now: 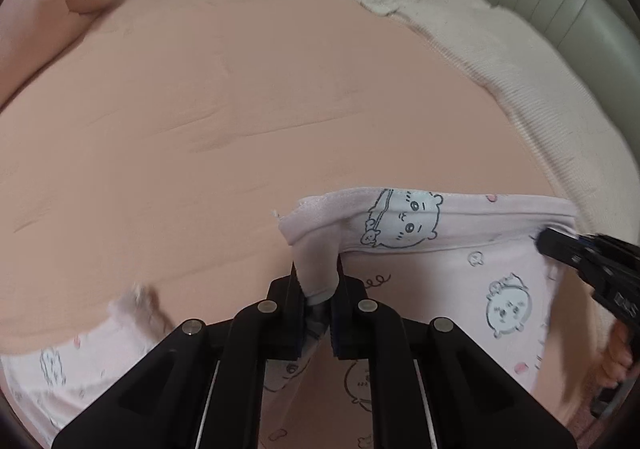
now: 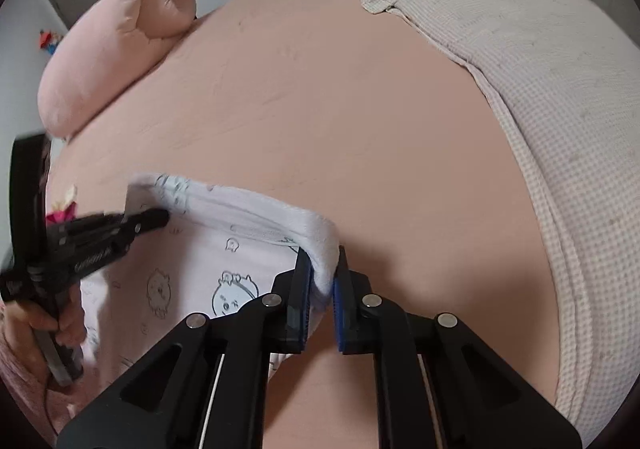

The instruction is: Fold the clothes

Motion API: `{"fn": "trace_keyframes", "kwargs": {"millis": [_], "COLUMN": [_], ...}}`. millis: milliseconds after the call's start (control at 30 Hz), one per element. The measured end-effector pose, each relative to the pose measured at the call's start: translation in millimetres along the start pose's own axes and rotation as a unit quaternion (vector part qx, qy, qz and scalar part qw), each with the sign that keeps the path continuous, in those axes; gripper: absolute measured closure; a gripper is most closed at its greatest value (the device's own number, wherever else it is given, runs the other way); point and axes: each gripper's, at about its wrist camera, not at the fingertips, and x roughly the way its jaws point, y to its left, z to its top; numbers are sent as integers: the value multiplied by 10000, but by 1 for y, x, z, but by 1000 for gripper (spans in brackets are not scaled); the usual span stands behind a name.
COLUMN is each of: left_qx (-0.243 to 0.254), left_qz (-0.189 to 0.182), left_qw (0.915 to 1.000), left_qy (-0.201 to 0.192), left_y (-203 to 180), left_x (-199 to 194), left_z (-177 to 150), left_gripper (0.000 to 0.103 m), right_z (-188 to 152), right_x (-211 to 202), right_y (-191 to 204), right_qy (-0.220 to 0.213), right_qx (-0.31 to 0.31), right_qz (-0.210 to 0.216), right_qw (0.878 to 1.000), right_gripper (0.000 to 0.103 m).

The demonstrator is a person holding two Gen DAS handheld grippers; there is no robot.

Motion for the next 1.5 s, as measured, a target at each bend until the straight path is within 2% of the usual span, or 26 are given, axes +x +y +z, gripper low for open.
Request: {"fn": "trace_keyframes", "kwargs": {"millis": [33, 67, 100, 133, 167, 200, 300, 400, 467, 533, 567, 633, 667, 733, 800, 900, 967, 1100, 1200, 1300, 1500], "left_qx": [33, 33, 6, -21, -62, -83, 38, 38, -28, -216, -354, -643, -767, -965, -1120, -1367, -1471, -1135, -707, -507, -299], "left_qz": [55, 91, 113, 135, 120, 86, 93, 113, 178, 293, 322, 311, 329, 428, 518, 494, 491, 345, 304, 380, 620], "left_qw": [9999, 9999, 9999, 9999, 9999, 9998, 9997, 9996, 9994, 9992, 9988, 9974, 9965, 9943, 9922, 9894, 9878, 9918, 9958, 9967, 9967], "left_qy": [81, 89, 39, -12, -88, -157, -225, -269, -291, -185, -118, -18, 30, 130, 152, 71, -135, -466, -503, -509, -432], "left_y": [-3, -5, -7, -9, -7, -1, 10, 28, 50, 91, 97, 130, 149, 161, 159, 170, 177, 167, 147, 136, 126], "left_x": [9, 11, 6, 1, -8, -21, -59, -101, -133, -168, -173, -199, -212, -214, -204, -211, -231, -254, -254, -248, -234], "left_z": [3, 4, 4, 3, -2, -12, -46, -91, -132, -180, -199, -250, -274, -300, -308, -321, -331, -349, -360, -365, -366], "left_gripper": [84, 83, 79, 73, 61, 57, 57, 57, 57, 57, 58, 58, 59, 60, 60, 60, 60, 60, 60, 60, 60], "right_z": [3, 7, 12, 14, 14, 15, 8, 0, -20, -41, -66, -126, -147, -174, -193, -205, -207, -213, -218, -222, -227], "right_x": [15, 34, 53, 57, 51, 45, 12, -7, -14, -15, -32, -39, -39, -36, -31, -35, -51, -66, -50, -45, -38], "right_y": [-4, -12, -19, -21, -19, -17, 0, 0, 16, 31, 38, 57, 66, 79, 86, 94, 90, 84, 83, 77, 73], "right_qy": [139, 335, 530, 544, 442, 341, -7, -9, 188, 491, 605, 781, 880, 1023, 946, 736, 583, 464, 600, 784, 869], "right_qx": [13, 68, 123, 151, 162, 173, 130, 84, 6, -106, -200, -552, -686, -878, -1107, -1406, -1199, -882, -1071, -1024, -973], "right_qz": [-53, -78, -103, -133, -167, -200, -151, 162, 492, 698, 723, 558, 475, 323, 102, -353, -235, 183, -112, -272, -49], "right_qw": [9999, 9994, 9985, 9983, 9988, 9991, 9998, 9998, 9986, 9963, 9953, 9939, 9926, 9903, 9893, 9867, 9908, 9948, 9924, 9913, 9914], "right_gripper": [94, 88, 80, 80, 76, 66, 63, 63, 63, 62, 62, 62, 62, 62, 62, 62, 62, 60, 56, 56, 53]}}
